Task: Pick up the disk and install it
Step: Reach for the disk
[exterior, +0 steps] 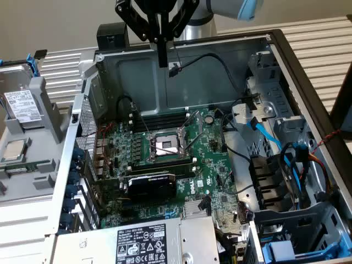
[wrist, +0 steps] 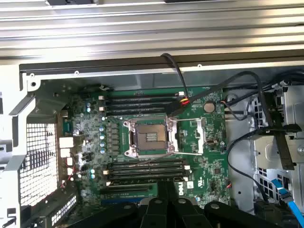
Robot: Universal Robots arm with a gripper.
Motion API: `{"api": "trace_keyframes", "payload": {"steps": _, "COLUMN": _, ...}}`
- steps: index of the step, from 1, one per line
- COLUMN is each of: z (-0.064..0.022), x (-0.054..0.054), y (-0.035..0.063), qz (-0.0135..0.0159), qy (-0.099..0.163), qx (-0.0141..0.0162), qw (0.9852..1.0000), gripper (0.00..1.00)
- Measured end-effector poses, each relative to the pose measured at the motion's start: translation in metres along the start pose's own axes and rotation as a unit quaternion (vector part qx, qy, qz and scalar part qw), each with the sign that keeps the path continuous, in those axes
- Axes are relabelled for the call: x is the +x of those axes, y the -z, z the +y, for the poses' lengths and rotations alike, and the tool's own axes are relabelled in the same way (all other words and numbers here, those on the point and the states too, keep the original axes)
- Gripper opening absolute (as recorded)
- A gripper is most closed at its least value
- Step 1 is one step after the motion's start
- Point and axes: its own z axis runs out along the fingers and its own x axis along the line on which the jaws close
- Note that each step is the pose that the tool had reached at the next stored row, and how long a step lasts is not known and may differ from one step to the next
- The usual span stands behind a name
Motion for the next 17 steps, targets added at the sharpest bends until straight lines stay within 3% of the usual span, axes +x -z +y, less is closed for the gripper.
{"api": "trace_keyframes", "payload": {"steps": 17, "z": -0.0002, "x": 0.0037, "y": 0.0001, "qz": 0.0, "qy": 0.0, "qx": 0.0, "qw": 1.0, "gripper": 0.11}}
